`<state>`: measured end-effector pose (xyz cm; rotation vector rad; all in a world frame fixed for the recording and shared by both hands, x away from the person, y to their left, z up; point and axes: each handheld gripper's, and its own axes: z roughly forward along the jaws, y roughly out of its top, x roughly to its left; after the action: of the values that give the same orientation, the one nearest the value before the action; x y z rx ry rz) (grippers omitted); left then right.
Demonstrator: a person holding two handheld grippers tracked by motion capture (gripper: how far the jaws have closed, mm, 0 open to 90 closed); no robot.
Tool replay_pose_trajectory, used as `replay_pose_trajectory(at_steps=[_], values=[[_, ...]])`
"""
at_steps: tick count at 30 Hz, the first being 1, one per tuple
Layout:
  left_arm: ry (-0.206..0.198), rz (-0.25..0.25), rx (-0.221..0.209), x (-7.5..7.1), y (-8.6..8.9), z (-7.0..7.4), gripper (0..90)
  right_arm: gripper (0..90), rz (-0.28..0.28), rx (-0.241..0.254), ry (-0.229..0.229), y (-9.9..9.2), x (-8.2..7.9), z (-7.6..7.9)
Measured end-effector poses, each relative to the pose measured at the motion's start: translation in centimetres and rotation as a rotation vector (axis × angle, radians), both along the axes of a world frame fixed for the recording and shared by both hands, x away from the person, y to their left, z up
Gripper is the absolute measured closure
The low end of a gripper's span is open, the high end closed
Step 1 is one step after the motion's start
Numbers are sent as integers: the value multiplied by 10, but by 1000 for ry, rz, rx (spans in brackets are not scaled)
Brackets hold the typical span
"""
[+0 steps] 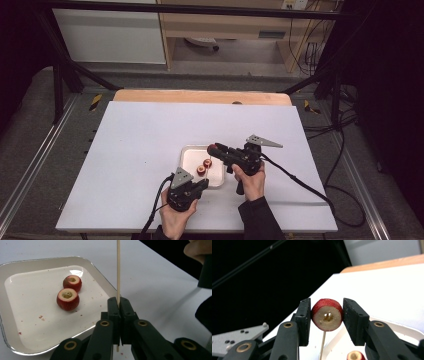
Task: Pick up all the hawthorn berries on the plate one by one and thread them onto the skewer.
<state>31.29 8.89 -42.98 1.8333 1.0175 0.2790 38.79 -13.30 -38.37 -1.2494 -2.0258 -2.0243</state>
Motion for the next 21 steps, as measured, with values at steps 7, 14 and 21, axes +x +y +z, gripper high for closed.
replay_pose_trajectory(at_steps=[7, 14, 21], values=[[-6, -23, 63, -3, 6, 0, 889, 601, 55, -29, 14, -1, 1, -1], [-17, -19, 51, -3, 5, 0, 889, 601, 46, -28, 14, -1, -1, 0], [-36, -24, 62, -5, 10, 3, 889, 602, 54, -14, 20, -1, 1, 0]])
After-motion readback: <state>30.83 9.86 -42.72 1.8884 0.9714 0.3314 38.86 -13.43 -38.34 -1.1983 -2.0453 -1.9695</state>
